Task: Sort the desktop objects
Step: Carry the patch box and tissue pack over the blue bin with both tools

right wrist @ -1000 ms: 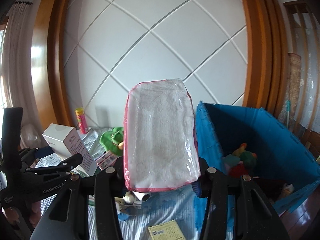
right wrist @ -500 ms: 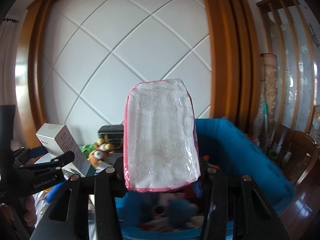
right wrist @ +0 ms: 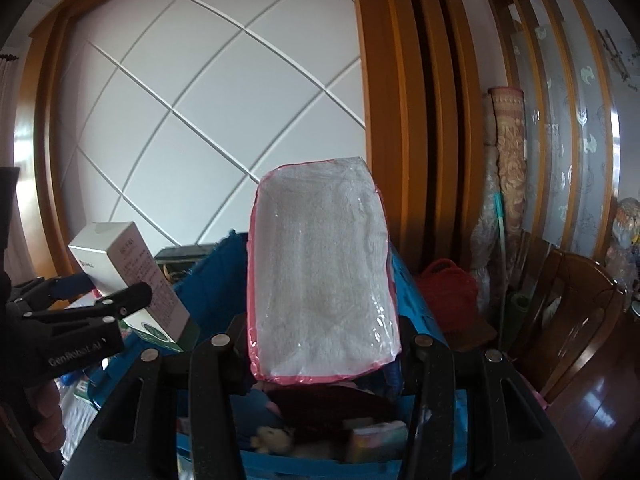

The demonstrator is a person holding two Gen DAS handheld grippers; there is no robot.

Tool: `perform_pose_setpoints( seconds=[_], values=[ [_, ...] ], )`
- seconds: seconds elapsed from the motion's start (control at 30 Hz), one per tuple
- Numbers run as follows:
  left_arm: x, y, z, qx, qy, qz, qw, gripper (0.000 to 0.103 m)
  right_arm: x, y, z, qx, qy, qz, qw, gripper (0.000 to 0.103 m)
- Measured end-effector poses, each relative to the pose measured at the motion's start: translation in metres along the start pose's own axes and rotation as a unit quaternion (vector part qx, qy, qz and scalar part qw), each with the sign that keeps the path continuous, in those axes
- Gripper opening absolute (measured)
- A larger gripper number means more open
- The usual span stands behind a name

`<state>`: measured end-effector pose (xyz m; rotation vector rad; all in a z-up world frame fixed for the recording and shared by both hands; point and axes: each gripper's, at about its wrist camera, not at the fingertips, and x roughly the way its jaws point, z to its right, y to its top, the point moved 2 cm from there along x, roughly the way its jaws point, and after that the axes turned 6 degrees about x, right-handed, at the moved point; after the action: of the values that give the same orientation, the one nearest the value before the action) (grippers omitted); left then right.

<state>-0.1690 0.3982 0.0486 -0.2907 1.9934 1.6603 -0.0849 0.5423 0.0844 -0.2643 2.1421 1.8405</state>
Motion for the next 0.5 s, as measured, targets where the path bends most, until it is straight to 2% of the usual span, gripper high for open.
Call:
perform_pose_setpoints(
  seconds=[0.17, 0.37, 0.5],
  values=[
    [0.028, -0.007, 0.022, 0.013, 0.000, -0.038, 0.9992, 0.076, 0.022, -0.011, 0.016, 0.002, -0.005, -0.032, 0.999, 0.047],
    [0.053, -0.015, 0.022, 0.015, 0.007, -0.066, 0.9977, 0.076, 0.051, -0.024, 0.021, -0.007, -0.008, -0.079, 0.997, 0.047],
    [0.063, -0.019, 0.021, 0.013, 0.007, -0.077, 0.9969, 0.076, 0.063, -0.028, 0.023, -0.012, -0.007, -0.096, 0.995, 0.047]
  ],
)
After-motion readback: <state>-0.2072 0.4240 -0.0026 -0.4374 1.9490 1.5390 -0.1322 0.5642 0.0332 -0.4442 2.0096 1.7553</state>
